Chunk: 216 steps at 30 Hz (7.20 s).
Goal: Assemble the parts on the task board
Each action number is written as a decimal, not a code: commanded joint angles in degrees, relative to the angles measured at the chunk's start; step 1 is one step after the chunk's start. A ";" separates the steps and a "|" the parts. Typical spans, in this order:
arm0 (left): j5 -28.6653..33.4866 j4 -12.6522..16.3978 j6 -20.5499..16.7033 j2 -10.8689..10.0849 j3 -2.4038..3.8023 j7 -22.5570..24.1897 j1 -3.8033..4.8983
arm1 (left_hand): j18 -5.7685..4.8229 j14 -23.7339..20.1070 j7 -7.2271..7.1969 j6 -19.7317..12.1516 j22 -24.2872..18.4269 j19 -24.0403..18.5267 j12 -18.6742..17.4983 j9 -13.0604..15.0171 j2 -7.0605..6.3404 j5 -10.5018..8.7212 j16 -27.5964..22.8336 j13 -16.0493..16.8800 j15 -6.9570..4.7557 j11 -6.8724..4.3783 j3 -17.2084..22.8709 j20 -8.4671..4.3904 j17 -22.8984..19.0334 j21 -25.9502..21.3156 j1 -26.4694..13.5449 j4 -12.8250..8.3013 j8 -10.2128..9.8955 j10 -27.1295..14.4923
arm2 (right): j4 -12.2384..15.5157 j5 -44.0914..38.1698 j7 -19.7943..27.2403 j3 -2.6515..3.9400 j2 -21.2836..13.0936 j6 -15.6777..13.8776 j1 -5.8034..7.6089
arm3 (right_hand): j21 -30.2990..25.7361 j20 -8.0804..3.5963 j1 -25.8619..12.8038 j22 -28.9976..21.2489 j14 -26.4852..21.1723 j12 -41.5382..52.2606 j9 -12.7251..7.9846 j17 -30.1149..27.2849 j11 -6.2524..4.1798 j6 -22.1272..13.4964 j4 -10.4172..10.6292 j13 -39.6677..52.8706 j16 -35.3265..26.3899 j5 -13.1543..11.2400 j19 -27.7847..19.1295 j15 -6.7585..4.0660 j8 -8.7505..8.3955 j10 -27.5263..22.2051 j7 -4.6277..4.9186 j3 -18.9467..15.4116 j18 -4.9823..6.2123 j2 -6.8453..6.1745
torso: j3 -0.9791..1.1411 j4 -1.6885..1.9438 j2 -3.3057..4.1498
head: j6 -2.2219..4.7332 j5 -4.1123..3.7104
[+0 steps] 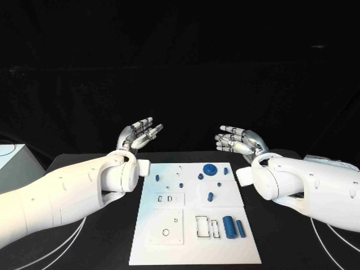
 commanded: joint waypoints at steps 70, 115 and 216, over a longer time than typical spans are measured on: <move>-3.87 21.39 14.03 -16.32 0.08 -1.66 2.60 | 5.11 39.17 2.26 26.43 13.88 21.60 1.50 5.13 -4.42 0.07 21.87 1.60 -9.29 -2.66 12.88 -6.27 22.09 26.22 1.62 -1.46 9.60 41.04 | -2.35 -85.34 -30.96 -0.62 2.61 12.47 3.95 | 72.33 -11.07 6.40 66.89 42.69 0.78 6.14 58.79 -9.41 30.52 3.95 3.76 72.50 -4.09 44.18 -12.35 6.01 34.41 -0.26 3.58 -3.42 -8.76 | -2.38 3.70 11.18 | 0.05 -4.30; -3.89 21.49 15.12 -16.84 0.13 -2.85 2.72 | 5.24 39.08 2.54 25.88 14.60 21.05 1.50 5.13 -4.04 -0.01 22.76 1.63 -9.18 -2.43 13.01 -6.09 23.08 27.23 1.00 -1.07 9.36 40.35 | -3.45 -86.95 -32.38 -0.64 3.81 11.13 2.80 | 74.38 -11.40 9.15 69.69 42.20 1.52 8.70 57.90 -10.52 33.98 3.49 3.80 73.98 -3.12 43.89 -13.13 8.20 36.21 -1.65 5.43 -3.58 -6.13 | -2.57 4.06 12.69 | 0.04 -5.43; -3.86 21.25 15.82 -15.93 0.15 -4.02 3.36 | 5.32 36.89 2.91 24.80 19.28 19.49 1.79 5.45 -3.90 -0.02 25.68 1.75 -9.08 -2.14 13.77 -6.33 26.03 34.10 1.45 -1.73 9.08 39.04 | -12.31 -85.87 -36.40 -0.25 16.39 2.26 3.25 | 78.63 -12.28 9.19 75.50 41.90 0.86 12.63 56.34 -11.37 34.41 0.68 5.90 74.08 -3.55 45.72 -13.92 10.31 38.61 -2.38 6.88 -4.67 -5.56 | -2.84 4.45 13.40 | 1.29 -2.96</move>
